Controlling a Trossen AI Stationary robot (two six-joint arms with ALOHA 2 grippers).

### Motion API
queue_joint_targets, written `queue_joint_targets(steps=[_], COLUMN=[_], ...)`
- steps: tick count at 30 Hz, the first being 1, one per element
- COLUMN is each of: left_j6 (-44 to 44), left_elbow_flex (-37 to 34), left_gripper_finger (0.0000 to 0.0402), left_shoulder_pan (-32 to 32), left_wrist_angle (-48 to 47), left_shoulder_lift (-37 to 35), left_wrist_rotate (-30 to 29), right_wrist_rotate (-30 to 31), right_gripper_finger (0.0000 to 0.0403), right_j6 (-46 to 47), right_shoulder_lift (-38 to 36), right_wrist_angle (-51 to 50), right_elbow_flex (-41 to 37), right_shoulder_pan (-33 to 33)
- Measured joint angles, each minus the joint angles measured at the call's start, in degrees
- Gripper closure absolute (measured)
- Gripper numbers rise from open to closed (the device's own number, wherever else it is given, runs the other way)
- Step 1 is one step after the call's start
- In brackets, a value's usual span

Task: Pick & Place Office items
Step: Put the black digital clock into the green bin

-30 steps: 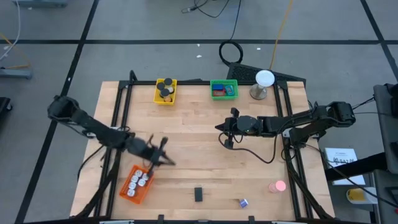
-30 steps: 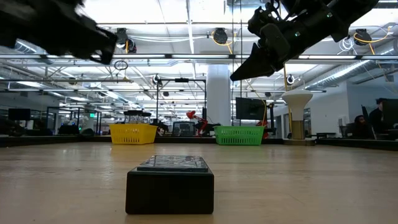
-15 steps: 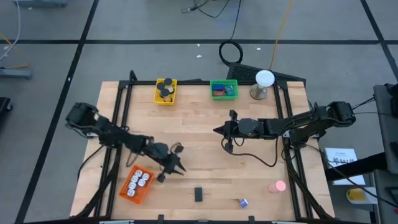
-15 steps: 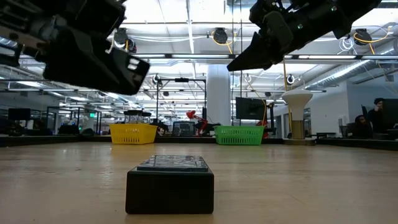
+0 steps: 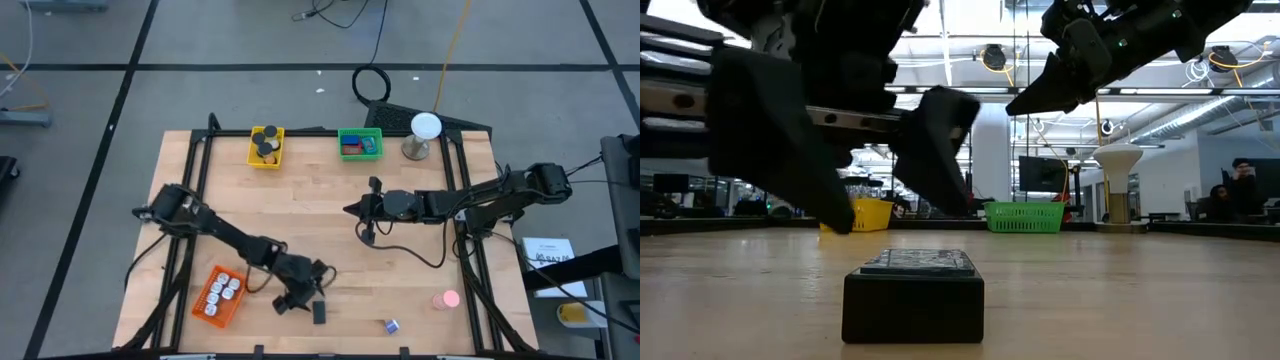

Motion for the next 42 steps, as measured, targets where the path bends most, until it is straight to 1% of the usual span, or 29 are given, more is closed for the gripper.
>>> queue_joint_targets(steps=[4, 8, 11, 15, 19, 24, 28, 31, 34, 37, 39, 41, 42], left_j6=[3.4, 5.3, 5.4, 3.9, 0.8, -3.6, -8.1, -12.4, -15.8, -18.5, -19.5, -20.8, -21.7], left_elbow_flex=[4.6, 8.2, 10.7, 11.0, 10.8, 10.8, 10.7, 10.6, 10.0, 6.9, 4.6, 3.0, 2.3], left_gripper_finger=[0.0118, 0.0125, 0.0143, 0.0188, 0.0242, 0.0246, 0.0242, 0.0229, 0.0231, 0.0244, 0.0244, 0.0241, 0.0232], left_shoulder_pan=[-1.0, -1.8, -1.9, -0.9, 1.5, 4.6, 8.1, 11.5, 15.1, 19.1, 21.5, 23.3, 24.1], left_wrist_angle=[-3.4, -5.8, -8.4, -10.9, -12.8, -15.8, -16.0, -13.9, -9.3, -2.4, 3.2, 5.5, 5.6], left_shoulder_lift=[3.3, 7.1, 8.6, 8.2, 6.8, 5.4, 4.8, 4.8, 5.1, 5.2, 5.3, 5.2, 5.2], left_wrist_rotate=[0.0, -0.7, -1.3, -1.2, -4.8, -10.8, -16.4, -18.7, -19.4, -20.0, -19.6, -19.2, -19.1], right_wrist_rotate=[-0.1, -0.1, 0.0, 0.0, 0.0, 0.1, 0.1, 0.1, 0.1, 0.3, 0.5, 0.7, 1.5], right_gripper_finger=[0.0403, 0.0403, 0.0403, 0.0403, 0.0403, 0.0403, 0.0403, 0.0403, 0.0403, 0.0403, 0.0403, 0.0403, 0.0403], right_j6=[0.5, 0.4, 0.2, -1.6, -2.5, -2.7, -2.9, -3.0, -3.4, -3.9, -4.0, -4.0, -4.0], right_shoulder_lift=[0.0, 0.0, 0.0, 0.0, 0.0, 0.0, 0.0, 0.0, 0.0, 0.0, 0.0, 0.0, 0.0], right_wrist_angle=[-0.3, -0.1, -0.1, 0.2, 0.4, 0.4, 0.4, 0.3, 0.3, 0.3, 0.3, 0.3, 0.3], right_elbow_flex=[0.0, 0.0, 0.0, 0.0, 0.0, 0.0, 0.0, 0.0, 0.0, 0.0, 0.0, 0.0, 0.0], right_shoulder_pan=[0.2, 0.9, 1.7, 2.6, 2.9, 2.9, 2.9, 2.9, 2.9, 2.9, 2.9, 2.9, 2.9])
